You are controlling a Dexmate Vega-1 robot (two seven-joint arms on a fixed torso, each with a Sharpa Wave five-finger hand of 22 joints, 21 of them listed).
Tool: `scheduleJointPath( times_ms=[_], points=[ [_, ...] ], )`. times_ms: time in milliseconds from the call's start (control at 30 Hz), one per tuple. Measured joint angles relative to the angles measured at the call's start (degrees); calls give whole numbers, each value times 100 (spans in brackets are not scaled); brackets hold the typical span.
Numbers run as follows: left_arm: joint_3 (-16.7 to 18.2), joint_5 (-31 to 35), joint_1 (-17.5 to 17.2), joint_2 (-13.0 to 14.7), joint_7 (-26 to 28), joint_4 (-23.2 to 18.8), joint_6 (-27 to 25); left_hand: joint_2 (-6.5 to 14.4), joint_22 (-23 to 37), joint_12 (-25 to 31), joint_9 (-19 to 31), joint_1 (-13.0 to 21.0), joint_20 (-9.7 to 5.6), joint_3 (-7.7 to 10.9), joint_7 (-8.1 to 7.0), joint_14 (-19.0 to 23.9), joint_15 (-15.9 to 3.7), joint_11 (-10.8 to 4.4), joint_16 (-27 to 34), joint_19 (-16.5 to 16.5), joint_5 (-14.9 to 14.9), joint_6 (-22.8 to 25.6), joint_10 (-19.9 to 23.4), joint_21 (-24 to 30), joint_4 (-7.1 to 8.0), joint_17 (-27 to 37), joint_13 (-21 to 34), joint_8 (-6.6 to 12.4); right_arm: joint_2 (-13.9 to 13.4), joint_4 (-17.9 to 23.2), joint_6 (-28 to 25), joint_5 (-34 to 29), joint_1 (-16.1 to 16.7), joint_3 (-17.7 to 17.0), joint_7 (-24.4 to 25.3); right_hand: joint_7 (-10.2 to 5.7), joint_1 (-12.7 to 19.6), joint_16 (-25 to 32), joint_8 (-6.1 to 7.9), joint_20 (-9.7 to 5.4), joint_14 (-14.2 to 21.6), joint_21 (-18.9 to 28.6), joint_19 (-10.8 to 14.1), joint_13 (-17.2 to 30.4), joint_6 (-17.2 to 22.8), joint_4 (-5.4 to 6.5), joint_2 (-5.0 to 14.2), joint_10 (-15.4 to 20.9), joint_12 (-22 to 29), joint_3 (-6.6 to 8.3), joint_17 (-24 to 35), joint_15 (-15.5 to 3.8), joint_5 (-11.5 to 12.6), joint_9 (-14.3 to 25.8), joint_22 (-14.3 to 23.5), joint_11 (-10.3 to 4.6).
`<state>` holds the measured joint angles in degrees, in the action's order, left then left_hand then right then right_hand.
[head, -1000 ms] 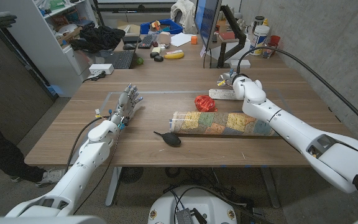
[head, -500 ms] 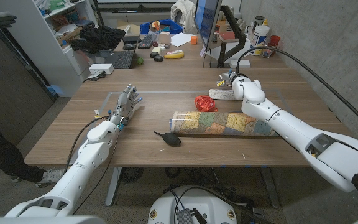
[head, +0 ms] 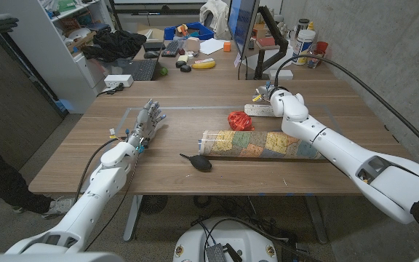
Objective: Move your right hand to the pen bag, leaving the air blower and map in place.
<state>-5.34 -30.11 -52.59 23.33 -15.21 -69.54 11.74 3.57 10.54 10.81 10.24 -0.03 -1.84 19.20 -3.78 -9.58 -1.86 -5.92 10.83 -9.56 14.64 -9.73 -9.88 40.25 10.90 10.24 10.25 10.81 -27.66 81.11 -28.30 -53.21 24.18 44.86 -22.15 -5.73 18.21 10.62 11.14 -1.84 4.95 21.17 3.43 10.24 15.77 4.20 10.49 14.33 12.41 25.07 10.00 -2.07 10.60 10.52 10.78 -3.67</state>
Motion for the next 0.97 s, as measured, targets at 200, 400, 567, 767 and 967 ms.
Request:
scheduleJointPath(
  times_ms=[200,400,567,767,967],
  points=[
    [17,-7,-42,23,5,-55,-26,0,0,0,0,0,0,0,0,0,0,0,0,0,0,0,0,0,0,0,0,0,8,-5,-21,-31,-1,23,-24,-31,0,0,0,0,19,0,0,0,31,0,0,0,0,0,0,-19,0,0,0,0],
    [30,-14,-77,39,7,-96,-36,0,-1,0,0,0,0,0,0,0,0,0,0,0,0,0,0,0,0,0,0,0,10,-6,-64,-93,-2,57,-66,-31,0,0,0,0,39,0,0,0,31,0,0,23,0,0,0,1,0,0,0,-23],
    [50,-19,-127,62,14,-156,-52,0,-1,0,0,0,0,0,0,0,0,0,0,0,0,0,0,0,0,0,0,0,27,-13,-87,-143,-2,93,-87,-31,0,0,0,0,39,0,0,0,31,0,0,23,0,0,0,1,0,0,0,-23],
    [76,-23,-187,88,37,-232,-74,0,-1,0,0,0,0,0,0,0,0,0,0,0,0,0,0,0,0,0,0,0,53,-47,-99,-188,-15,126,-105,-31,0,0,0,0,38,0,0,0,31,0,0,22,0,0,-1,2,0,0,0,-22],
    [99,-28,-220,106,50,-275,-84,0,-1,0,0,0,0,0,0,0,0,0,0,0,0,0,0,-21,0,0,0,0,82,-85,-100,-220,-35,155,-110,-31,0,0,0,0,38,0,-1,0,31,0,0,22,0,0,-1,2,0,0,0,-22]
  ],
)
